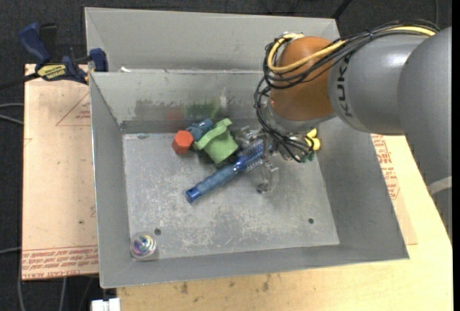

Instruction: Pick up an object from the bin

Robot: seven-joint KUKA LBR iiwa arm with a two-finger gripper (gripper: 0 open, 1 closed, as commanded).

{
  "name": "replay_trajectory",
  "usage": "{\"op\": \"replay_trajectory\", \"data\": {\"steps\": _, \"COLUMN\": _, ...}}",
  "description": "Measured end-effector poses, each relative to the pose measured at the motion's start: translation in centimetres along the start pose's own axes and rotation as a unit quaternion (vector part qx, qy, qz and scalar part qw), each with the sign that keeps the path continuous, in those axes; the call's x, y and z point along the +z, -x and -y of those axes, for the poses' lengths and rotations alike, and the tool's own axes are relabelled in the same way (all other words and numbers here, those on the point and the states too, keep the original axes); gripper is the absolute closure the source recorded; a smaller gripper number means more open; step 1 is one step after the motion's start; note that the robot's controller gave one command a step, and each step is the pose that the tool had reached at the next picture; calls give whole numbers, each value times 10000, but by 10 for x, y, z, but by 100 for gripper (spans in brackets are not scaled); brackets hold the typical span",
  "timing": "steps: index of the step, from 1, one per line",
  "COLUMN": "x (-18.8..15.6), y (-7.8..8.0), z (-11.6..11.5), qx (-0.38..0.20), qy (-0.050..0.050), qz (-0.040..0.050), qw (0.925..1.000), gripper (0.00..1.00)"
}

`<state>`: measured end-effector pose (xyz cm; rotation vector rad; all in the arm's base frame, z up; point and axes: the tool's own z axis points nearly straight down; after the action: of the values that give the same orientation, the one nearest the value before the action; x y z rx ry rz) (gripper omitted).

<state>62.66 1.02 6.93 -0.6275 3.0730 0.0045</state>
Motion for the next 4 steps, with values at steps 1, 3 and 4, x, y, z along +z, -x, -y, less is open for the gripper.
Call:
{"op": "replay_trajectory", "data": {"steps": 1, "x": 0, "y": 1, "z": 0, "qx": -1, "qy": -8, "qz": -11, "qw": 10000, "gripper": 0}}
{"op": "replay_trajectory", "data": {"steps": 3, "x": -63, "y": 3, "z": 0, "qx": -7, "qy": -22, "qz": 10, "qw": 10000, "gripper": 100}}
{"op": "replay_trajectory", "data": {"steps": 4, "x": -65, "y": 4, "z": -1, "qx": -10, "qy": -10, "qz": -14, "qw": 10000, "gripper": 100}}
